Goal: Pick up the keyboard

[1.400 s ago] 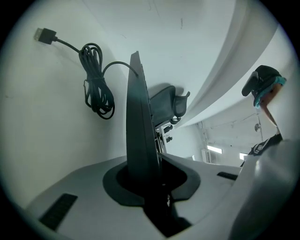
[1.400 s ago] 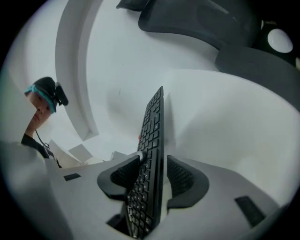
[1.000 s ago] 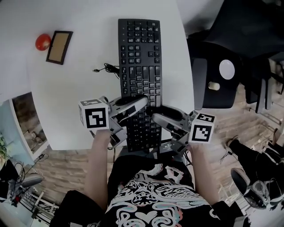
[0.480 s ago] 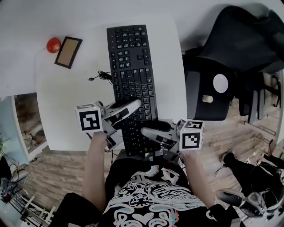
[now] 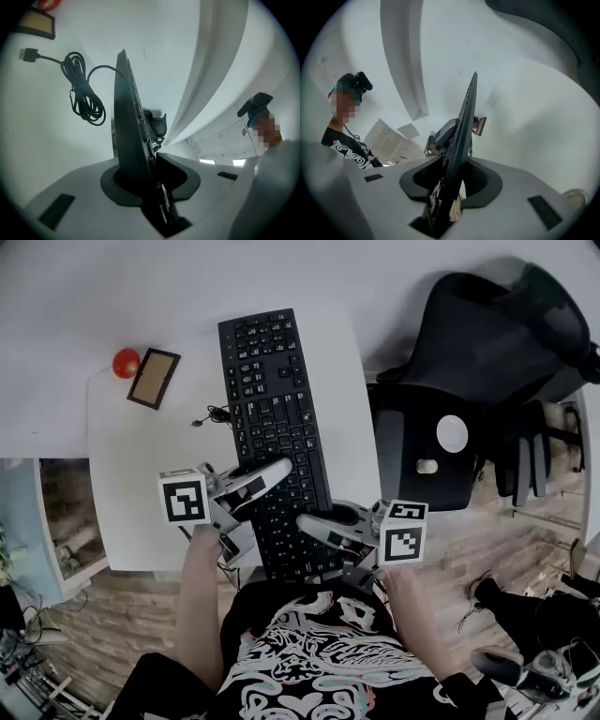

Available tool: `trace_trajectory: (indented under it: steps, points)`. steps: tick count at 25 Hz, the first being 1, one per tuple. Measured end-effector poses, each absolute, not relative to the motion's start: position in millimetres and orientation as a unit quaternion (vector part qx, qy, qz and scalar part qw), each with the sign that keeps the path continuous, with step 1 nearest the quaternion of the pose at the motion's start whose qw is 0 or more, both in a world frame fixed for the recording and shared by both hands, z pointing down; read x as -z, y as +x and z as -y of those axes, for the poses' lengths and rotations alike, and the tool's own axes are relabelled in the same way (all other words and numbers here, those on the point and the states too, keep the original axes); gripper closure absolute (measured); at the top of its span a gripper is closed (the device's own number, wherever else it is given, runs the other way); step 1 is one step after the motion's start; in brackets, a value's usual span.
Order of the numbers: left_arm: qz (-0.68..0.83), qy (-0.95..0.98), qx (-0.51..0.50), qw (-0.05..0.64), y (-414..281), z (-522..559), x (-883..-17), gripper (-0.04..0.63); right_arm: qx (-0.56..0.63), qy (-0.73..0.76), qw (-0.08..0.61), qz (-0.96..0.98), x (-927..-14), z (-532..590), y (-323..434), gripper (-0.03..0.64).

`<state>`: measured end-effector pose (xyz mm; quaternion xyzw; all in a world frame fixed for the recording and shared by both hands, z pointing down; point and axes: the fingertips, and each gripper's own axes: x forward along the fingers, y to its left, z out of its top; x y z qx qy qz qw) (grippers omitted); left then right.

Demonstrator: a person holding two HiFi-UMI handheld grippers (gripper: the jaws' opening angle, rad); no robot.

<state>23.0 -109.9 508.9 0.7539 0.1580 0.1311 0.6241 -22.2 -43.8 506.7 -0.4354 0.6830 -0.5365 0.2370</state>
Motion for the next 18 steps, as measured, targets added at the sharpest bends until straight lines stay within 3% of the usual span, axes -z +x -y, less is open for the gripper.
trace_trajectory:
  steps: [18]
  points:
    - [-0.191,0.798,-0.114,0.56,23.6,108.3,-511.4,0.483,0.475,-0.397,0.287,-0.731,-509.1,42.1,-22.0,0.476]
